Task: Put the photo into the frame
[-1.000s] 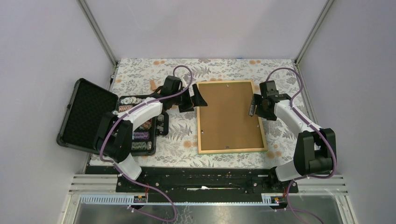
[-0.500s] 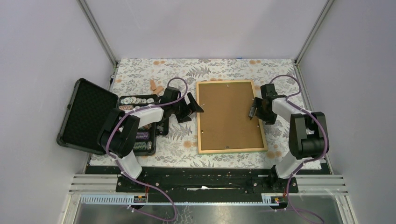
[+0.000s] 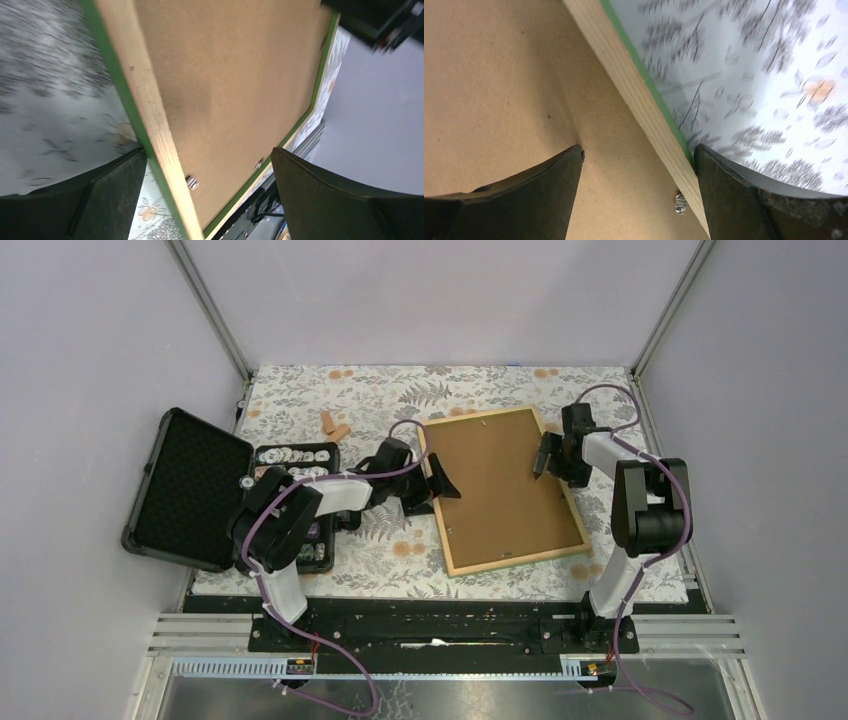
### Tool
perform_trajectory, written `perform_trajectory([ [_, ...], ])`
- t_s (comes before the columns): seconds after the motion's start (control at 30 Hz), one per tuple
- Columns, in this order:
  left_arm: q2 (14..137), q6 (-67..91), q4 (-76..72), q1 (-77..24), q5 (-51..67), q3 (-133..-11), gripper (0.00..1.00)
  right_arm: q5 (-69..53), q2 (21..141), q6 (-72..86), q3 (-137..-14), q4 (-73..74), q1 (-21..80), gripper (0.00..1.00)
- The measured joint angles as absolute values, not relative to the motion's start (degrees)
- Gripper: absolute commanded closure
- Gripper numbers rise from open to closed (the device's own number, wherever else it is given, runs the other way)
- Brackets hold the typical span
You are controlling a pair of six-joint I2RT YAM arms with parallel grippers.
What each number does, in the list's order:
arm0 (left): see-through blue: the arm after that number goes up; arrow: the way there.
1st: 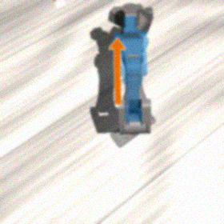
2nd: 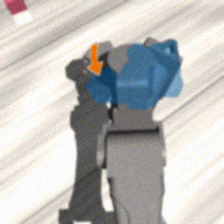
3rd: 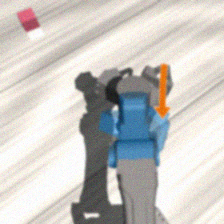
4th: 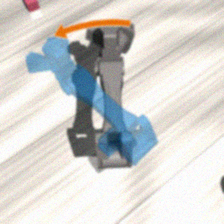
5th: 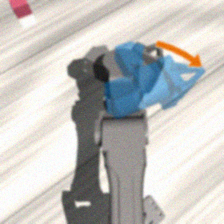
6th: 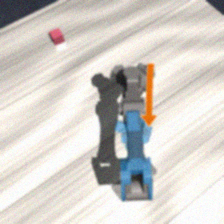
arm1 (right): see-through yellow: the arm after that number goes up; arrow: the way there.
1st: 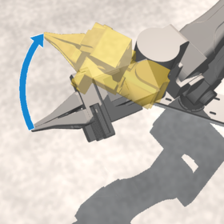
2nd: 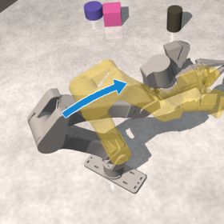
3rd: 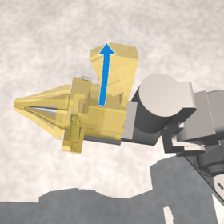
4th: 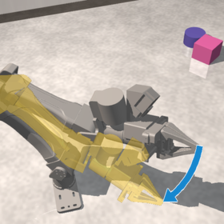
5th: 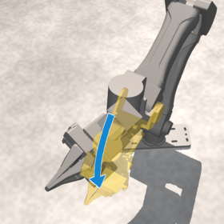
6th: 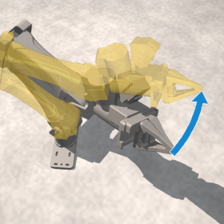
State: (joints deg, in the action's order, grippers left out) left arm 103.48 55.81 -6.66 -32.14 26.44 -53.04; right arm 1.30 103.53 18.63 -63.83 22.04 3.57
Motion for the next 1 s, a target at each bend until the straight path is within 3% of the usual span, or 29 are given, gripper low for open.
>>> perform_trajectory([
  [0.13, 103.44, 55.42, -6.83, -38.24, 25.02, -52.99, 0.01, 1.87, 107.63, 16.21, -68.77, 20.10, 2.15, 0.01],
  [0.43, 104.20, 46.94, 3.46, -56.99, 25.61, -58.98, 0.01, -3.88, 112.88, 15.18, -77.41, 19.70, 3.25, 0.00],
  [0.63, 102.24, 38.92, 11.07, -57.76, 20.93, -65.71, 0.01, 1.23, 111.44, 15.44, -85.84, 31.27, 5.43, 0.00],
  [0.8, 95.98, 37.04, 13.17, -54.22, 19.11, -71.90, 0.01, 7.81, 98.15, 18.15, -81.12, 35.48, 5.69, 0.00],
  [1.0, 89.32, 36.51, 12.21, -47.70, 18.79, -76.77, 0.01, 14.15, 74.76, 26.57, -61.01, 36.56, 5.52, 0.00],
])
